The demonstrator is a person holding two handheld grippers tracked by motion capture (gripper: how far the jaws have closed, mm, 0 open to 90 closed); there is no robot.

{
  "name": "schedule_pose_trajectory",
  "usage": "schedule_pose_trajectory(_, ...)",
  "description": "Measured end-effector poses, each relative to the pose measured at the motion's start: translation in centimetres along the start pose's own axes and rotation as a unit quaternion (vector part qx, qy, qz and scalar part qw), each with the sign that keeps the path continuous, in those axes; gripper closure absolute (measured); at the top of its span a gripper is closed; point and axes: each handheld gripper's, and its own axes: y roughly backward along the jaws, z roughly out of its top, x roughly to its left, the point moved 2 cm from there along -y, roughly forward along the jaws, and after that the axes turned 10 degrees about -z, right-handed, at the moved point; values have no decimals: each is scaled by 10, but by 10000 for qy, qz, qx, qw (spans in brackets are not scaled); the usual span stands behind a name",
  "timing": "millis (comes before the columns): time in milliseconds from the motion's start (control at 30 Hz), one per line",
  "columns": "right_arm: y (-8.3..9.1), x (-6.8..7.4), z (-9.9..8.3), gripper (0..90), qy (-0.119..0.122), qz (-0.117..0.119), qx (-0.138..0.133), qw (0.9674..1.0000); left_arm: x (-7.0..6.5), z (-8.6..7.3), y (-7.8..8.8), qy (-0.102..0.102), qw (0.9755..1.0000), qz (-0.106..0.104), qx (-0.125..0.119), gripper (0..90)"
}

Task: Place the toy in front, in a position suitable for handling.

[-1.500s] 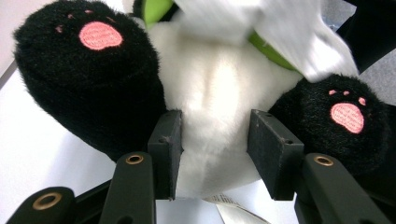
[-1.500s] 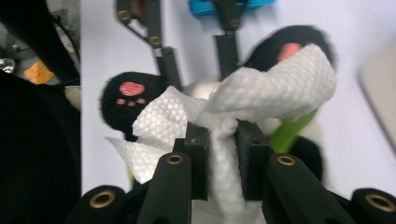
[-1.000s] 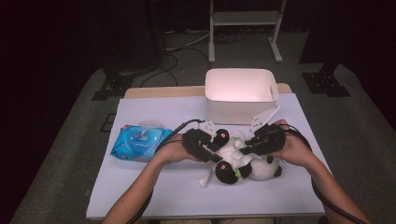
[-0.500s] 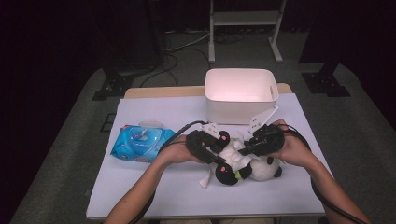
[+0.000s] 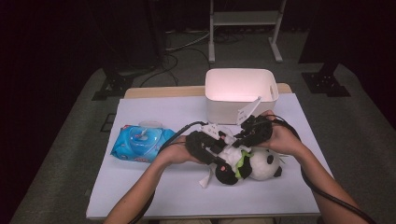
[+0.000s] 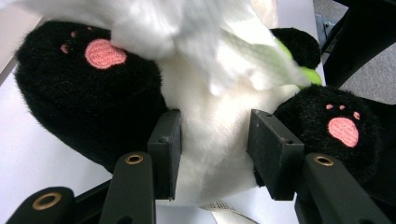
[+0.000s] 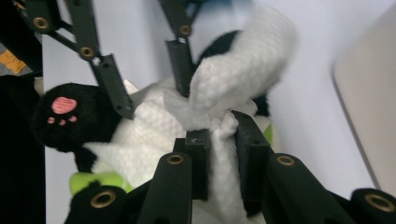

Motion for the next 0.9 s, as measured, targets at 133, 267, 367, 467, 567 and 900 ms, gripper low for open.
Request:
schedule_pose_trajectory(133, 8, -15, -4, 770, -151, -123, 21, 9998, -1, 0, 0, -43, 10000, -42, 16, 546)
schedule_pose_trajectory(267, 9, -21, -10, 770, -263, -102, 37, 9996, -1, 0, 1, -35, 10000, -39, 8, 543)
schedule_pose_trajectory(367, 8, -20, -15, 771, -316, -4, 49, 9995, -1, 1, 3, -28, 10000, -56, -7, 541)
schedule_pose_trajectory(467, 10, -16, -21, 774, -421, 137, -38, 9990, -2, 2, 8, -37, 9999, -115, 5, 531)
schedule_pose_trajectory(567, 11, -14, -24, 774, -402, 174, -80, 9990, -5, 3, 12, -78, 9999, -103, 24, 526)
schedule_pose_trajectory(900, 12, -4, -30, 781, -464, 216, -131, 9986, -8, 5, 27, -65, 9999, -19, -76, 522)
